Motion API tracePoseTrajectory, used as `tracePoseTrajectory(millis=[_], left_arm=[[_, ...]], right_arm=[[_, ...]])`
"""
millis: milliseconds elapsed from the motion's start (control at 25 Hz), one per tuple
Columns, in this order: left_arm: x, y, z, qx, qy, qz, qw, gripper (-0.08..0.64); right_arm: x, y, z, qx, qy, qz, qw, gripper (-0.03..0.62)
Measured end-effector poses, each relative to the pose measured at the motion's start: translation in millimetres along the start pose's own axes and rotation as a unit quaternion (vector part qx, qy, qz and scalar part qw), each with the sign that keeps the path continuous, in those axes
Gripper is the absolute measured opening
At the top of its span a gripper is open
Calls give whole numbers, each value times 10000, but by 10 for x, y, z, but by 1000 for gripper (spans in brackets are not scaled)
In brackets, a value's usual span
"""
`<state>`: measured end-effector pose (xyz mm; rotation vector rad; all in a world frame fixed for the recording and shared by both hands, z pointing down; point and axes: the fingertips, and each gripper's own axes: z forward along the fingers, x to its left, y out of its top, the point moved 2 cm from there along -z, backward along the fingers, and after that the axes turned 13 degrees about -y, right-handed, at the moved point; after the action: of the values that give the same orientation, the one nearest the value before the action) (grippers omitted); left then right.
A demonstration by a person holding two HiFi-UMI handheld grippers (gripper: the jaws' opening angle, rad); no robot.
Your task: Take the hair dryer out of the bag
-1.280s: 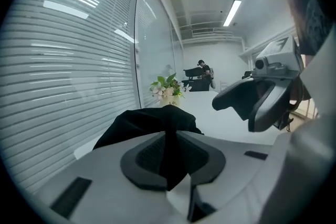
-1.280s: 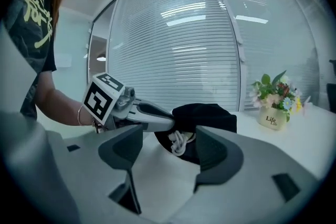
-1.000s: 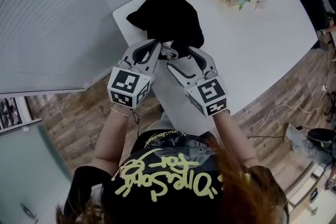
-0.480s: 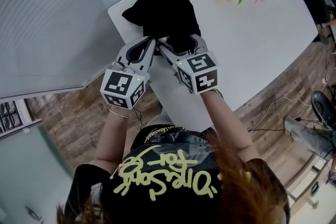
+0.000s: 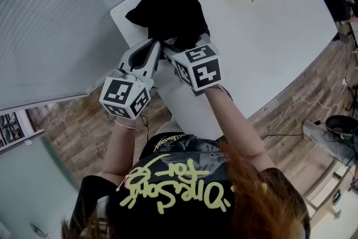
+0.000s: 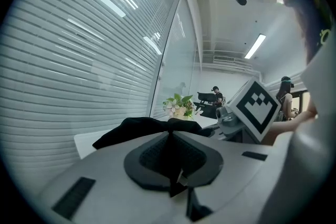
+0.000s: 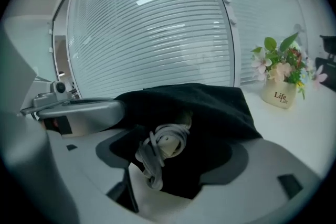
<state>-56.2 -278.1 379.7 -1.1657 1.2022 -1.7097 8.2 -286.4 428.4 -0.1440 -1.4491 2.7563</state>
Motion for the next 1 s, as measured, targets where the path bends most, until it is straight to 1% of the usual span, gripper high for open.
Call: tracePoseTrajectory(millis=[80, 200, 240, 320, 360, 400, 440, 520, 640, 680, 760, 840, 960, 1000], left_arm=[[7, 21, -11, -78, -15, -70, 9999, 12], [21, 31, -40, -112, -21, -133, 9998, 12], [18, 14, -51, -92, -40, -157, 9998, 12], [-18, -40, -51, -22, -141, -224, 9996, 12], [-48, -66, -37, 14, -192, -241, 9995, 12], [-75, -86, -18, 43, -217, -231, 9995, 12], [-93, -100, -4, 61, -218, -211, 9995, 12], [-99, -115, 1, 64, -201, -232, 9995, 12], [-93, -143, -22, 75, -201, -320, 9993, 12], [-97, -148, -33, 74, -210, -324, 9992, 12], [-98, -132, -47, 40, -234, -301, 9993, 12], [-86, -84, -49, -15, -252, -233, 9994, 12], [-96, -34, -64, -95, -250, -179, 9995, 11], [-104, -33, -70, -114, -255, -188, 9994, 12]], right_arm=[[-15, 40, -2, -8, -62, 83, 9999, 344], [68, 17, 4, 22, -5, 280, 9996, 342], [116, -29, 18, 76, -24, 212, 9997, 342], [168, -168, 86, 209, -142, -99, 9996, 344], [159, -231, 131, 232, -197, -208, 9993, 366], [135, -269, 169, 214, -226, -229, 9993, 390], [113, -282, 193, 184, -234, -204, 9993, 401], [112, -260, 209, 133, -243, -324, 9991, 402], [176, -215, 219, -8, -179, -912, 9957, 402], [183, -213, 220, -77, -123, -1005, 9948, 400], [158, -212, 211, -231, -76, -1009, 9946, 400], [108, -193, 187, -297, -159, -1024, 9942, 399], [15, -207, 113, -156, -262, -1142, 9930, 388], [-25, -228, 88, -88, -281, -1137, 9931, 369]])
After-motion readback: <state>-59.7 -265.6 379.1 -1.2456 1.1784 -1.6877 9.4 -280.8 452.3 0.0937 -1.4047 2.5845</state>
